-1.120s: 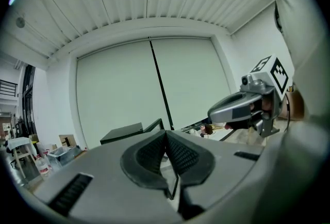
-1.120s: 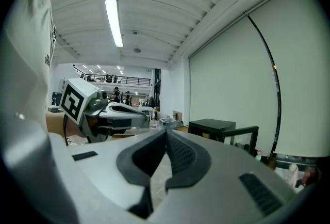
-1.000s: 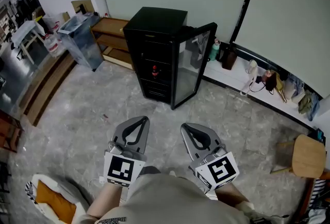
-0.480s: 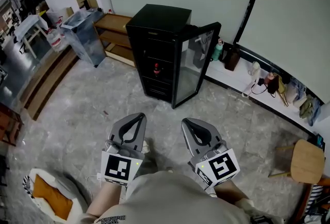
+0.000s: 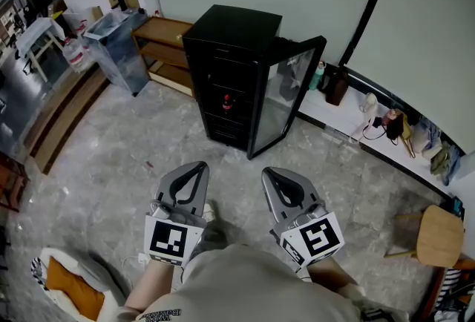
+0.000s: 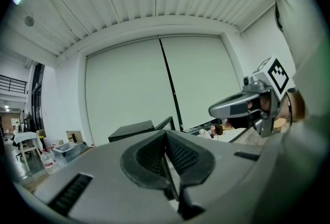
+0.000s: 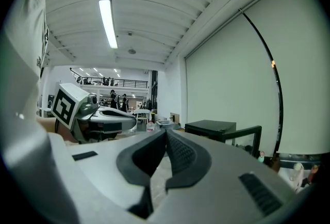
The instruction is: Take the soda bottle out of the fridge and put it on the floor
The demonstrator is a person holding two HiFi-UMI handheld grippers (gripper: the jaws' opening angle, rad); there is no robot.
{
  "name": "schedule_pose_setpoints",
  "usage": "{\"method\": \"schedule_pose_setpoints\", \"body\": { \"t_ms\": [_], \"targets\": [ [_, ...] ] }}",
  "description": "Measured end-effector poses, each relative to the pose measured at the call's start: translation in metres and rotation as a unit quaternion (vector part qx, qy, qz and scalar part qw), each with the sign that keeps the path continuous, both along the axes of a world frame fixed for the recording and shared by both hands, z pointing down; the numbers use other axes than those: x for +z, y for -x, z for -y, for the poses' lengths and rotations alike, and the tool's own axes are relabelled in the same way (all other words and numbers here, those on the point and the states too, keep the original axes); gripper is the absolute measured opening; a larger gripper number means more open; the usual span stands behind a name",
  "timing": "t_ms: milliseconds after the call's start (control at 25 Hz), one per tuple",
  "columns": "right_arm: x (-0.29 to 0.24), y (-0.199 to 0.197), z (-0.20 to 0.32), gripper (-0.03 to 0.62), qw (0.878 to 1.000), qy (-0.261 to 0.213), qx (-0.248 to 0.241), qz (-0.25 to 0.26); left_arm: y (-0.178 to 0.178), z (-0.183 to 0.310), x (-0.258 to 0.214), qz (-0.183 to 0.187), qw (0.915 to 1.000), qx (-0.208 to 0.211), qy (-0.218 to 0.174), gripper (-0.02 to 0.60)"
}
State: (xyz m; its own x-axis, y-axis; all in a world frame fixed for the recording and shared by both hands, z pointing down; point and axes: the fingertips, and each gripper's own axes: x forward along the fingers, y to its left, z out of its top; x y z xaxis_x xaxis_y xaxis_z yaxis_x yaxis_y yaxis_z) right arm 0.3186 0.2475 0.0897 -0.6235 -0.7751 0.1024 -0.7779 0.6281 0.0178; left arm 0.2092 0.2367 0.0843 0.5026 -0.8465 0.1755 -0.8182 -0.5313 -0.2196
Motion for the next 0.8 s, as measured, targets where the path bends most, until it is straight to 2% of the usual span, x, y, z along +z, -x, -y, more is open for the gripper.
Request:
{"method": "schedule_pose_setpoints", "body": {
  "t_ms": [280, 800],
  "targets": [
    [0.011, 0.024, 0.066, -0.003, 1.000, 0.012, 0.006, -0.019, 0.019, 0.068, 0.010, -0.004, 0.9998, 0.013, 0.012, 0.006],
    [0.016, 0.105, 0.210, -0.004, 0.998, 0.031, 0.035, -0.040, 0.091, 0.213, 0.019, 0.003, 0.9978, 0.054, 0.037, 0.006]
  ]
}}
